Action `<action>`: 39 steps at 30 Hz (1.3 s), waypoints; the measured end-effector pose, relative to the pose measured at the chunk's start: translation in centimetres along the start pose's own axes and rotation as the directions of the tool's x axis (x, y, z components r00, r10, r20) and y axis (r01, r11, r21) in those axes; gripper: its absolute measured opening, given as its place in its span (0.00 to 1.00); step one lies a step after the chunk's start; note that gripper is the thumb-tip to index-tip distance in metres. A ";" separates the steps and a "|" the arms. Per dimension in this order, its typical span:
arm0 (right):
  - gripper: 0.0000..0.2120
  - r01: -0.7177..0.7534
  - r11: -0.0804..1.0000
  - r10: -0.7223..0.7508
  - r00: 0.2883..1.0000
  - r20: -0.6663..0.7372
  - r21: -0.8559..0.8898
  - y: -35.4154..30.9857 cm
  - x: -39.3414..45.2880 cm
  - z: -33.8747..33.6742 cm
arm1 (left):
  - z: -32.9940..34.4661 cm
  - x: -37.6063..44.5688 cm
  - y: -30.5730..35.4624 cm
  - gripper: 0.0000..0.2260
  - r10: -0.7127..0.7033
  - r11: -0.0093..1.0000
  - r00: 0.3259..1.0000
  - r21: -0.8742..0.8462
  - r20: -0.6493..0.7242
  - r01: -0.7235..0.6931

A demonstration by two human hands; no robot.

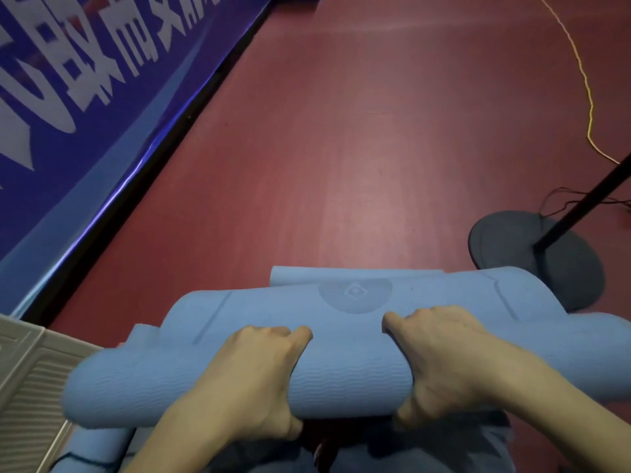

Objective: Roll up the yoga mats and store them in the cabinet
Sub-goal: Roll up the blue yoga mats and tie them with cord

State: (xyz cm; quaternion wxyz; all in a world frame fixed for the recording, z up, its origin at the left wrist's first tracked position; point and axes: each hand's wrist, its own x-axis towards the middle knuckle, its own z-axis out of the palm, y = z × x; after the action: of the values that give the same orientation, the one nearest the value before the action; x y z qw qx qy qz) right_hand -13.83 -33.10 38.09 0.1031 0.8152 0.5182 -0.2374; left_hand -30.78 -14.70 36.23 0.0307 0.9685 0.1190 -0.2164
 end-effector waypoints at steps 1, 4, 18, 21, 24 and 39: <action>0.40 0.003 1.000 -0.003 1.000 -0.003 0.011 0.0 0.1 0.2 | -0.1 0.0 0.0 0.30 -0.002 1.000 1.000 0.000 0.006 0.002; 0.41 0.016 0.998 -0.014 1.000 -0.024 0.067 0.4 0.5 0.5 | -0.3 0.9 -0.2 0.31 -0.001 1.000 0.999 -0.003 0.039 0.002; 0.37 0.049 0.999 -0.051 0.973 -0.223 -0.017 -0.4 0.1 2.1 | -1.1 4.4 -2.2 0.40 0.078 0.973 0.992 -0.225 0.100 -0.054; 0.40 -0.008 0.998 -0.008 0.958 -0.287 -0.055 -0.5 1.0 3.6 | -0.3 3.8 -2.0 0.47 0.090 0.968 0.996 -0.232 -0.027 -0.093; 0.37 0.013 0.996 -0.035 0.965 -0.258 -0.088 -0.5 1.8 2.8 | -0.1 3.0 -2.2 0.49 0.029 0.944 0.987 -0.319 -0.156 -0.078; 0.42 0.071 0.997 -0.070 0.997 -0.044 0.026 1.5 4.3 -1.1 | 1.7 3.5 -0.5 0.42 -0.002 0.996 0.962 0.086 -0.274 0.027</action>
State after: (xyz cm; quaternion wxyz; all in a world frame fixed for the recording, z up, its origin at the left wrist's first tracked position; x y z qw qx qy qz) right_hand -10.69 -29.89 36.79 0.0724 0.8027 0.5453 -0.2303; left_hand -28.49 -13.61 33.22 -0.0306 0.9886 0.1195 -0.0858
